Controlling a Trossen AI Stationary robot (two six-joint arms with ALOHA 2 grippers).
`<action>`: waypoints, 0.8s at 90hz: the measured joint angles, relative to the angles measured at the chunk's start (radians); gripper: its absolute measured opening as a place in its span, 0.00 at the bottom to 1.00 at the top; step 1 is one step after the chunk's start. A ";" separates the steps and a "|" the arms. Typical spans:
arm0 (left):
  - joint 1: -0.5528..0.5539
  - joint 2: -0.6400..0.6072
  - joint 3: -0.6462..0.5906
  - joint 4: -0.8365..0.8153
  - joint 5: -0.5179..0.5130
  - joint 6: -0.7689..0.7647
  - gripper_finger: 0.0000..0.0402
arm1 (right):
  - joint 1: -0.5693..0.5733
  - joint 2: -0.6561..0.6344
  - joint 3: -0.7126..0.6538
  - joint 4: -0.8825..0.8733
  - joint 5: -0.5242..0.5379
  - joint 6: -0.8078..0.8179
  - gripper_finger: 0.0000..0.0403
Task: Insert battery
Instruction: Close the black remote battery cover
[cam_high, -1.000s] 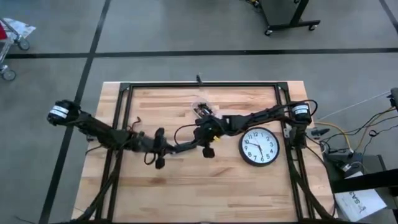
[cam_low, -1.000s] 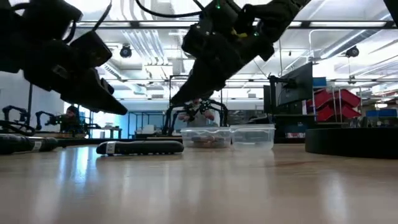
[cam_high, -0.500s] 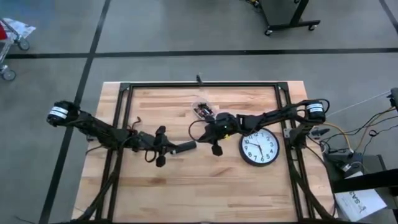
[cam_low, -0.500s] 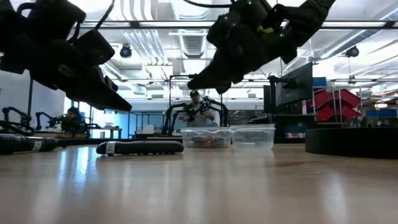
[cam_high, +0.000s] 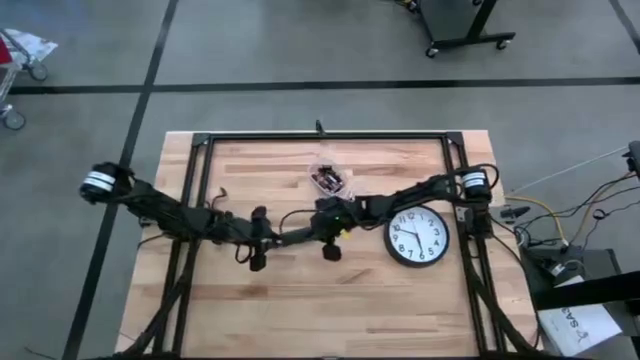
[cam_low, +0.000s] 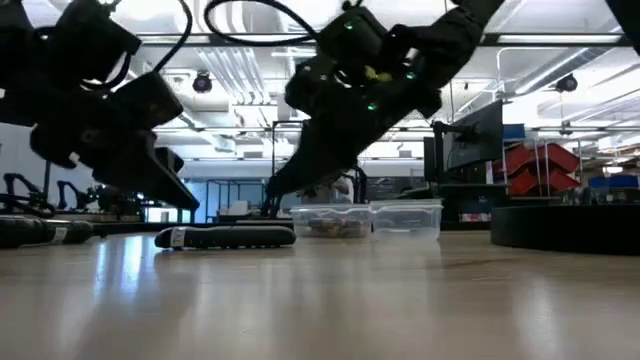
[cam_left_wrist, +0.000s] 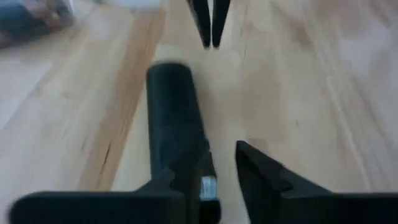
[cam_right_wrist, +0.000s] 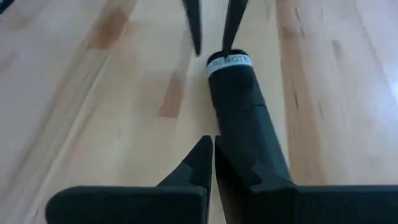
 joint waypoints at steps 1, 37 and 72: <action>0.000 0.002 0.000 0.002 -0.001 0.000 0.26 | 0.000 0.002 0.004 0.001 0.002 -0.003 0.00; 0.001 0.112 -0.001 0.018 -0.082 0.002 0.50 | -0.003 0.094 0.066 -0.039 0.071 -0.013 0.00; 0.000 0.219 -0.002 0.120 -0.100 -0.007 0.44 | -0.005 0.114 0.092 -0.033 0.073 -0.056 0.00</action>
